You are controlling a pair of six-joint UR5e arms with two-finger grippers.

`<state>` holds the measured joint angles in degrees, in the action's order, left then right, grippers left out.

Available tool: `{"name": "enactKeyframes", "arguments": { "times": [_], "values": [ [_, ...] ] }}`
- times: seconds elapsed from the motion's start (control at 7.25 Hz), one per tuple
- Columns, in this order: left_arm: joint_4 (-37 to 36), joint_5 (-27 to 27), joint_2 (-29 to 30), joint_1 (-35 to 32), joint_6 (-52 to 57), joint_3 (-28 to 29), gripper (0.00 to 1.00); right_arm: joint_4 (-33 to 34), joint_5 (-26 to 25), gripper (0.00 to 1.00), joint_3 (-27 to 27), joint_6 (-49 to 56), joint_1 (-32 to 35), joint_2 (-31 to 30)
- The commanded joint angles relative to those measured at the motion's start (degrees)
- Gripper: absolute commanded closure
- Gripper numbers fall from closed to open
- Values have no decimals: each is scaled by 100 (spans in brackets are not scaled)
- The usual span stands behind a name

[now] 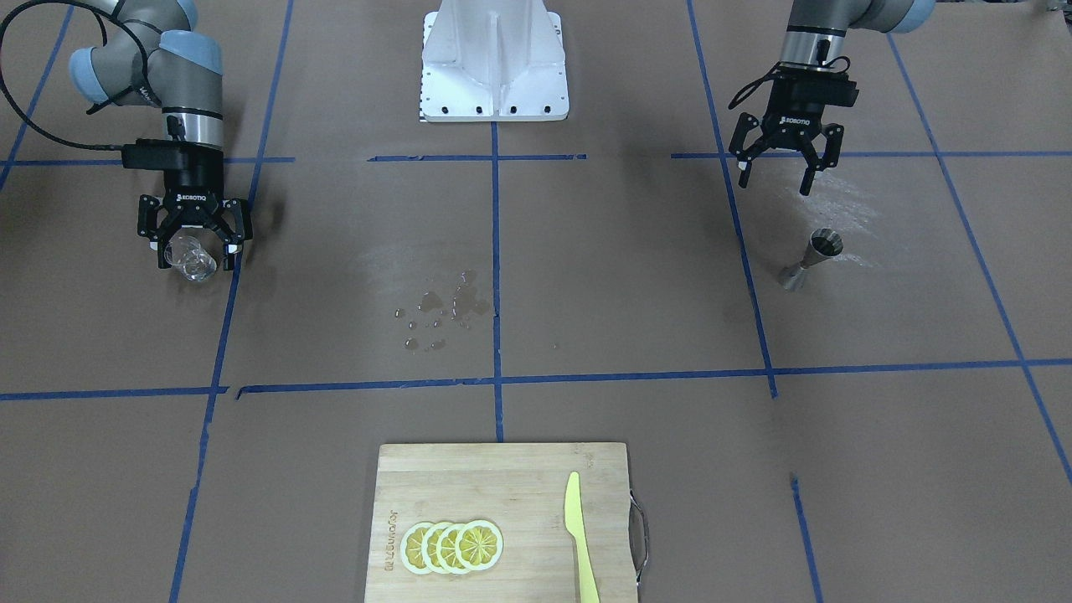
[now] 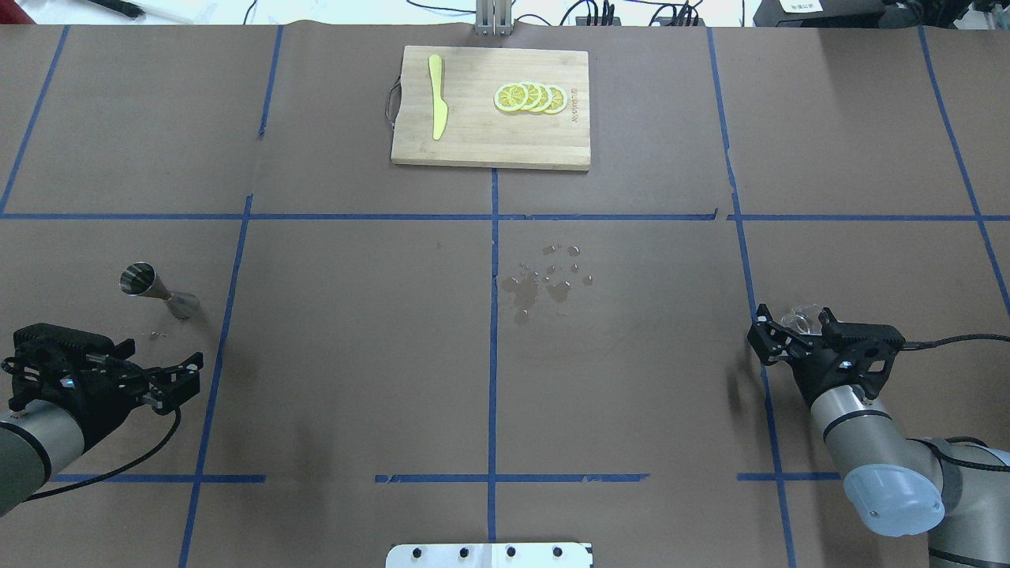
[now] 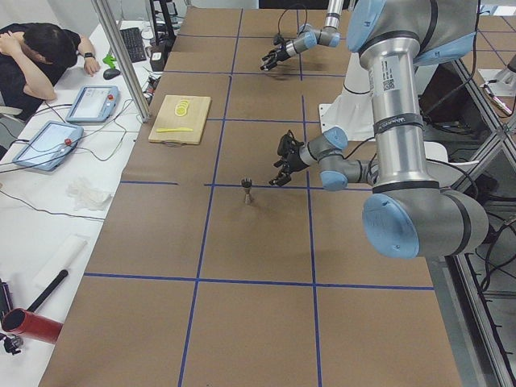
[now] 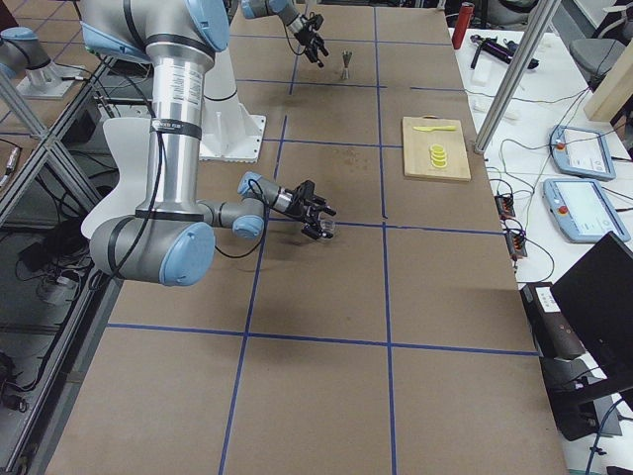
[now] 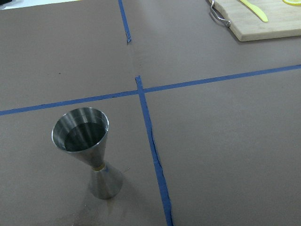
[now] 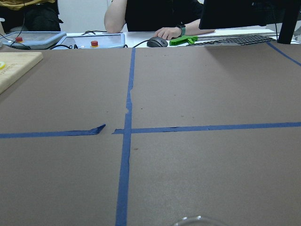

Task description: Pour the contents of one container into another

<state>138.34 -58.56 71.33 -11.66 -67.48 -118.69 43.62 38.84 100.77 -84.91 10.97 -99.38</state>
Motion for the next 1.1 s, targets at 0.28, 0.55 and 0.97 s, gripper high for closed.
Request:
{"name": "enactKeyframes", "arguments": {
  "times": [0.28,0.55,0.97],
  "values": [
    [0,-251,4,-11,16,-110,0,-12,342,0,277,-8,-33,-450],
    [-44,-786,-75,-38,286,-416,0,-29,868,0,434,-8,-51,-678],
    [-44,-1351,-75,-178,341,-391,0,32,2037,0,1698,-8,-33,-1505]
  ]
}}
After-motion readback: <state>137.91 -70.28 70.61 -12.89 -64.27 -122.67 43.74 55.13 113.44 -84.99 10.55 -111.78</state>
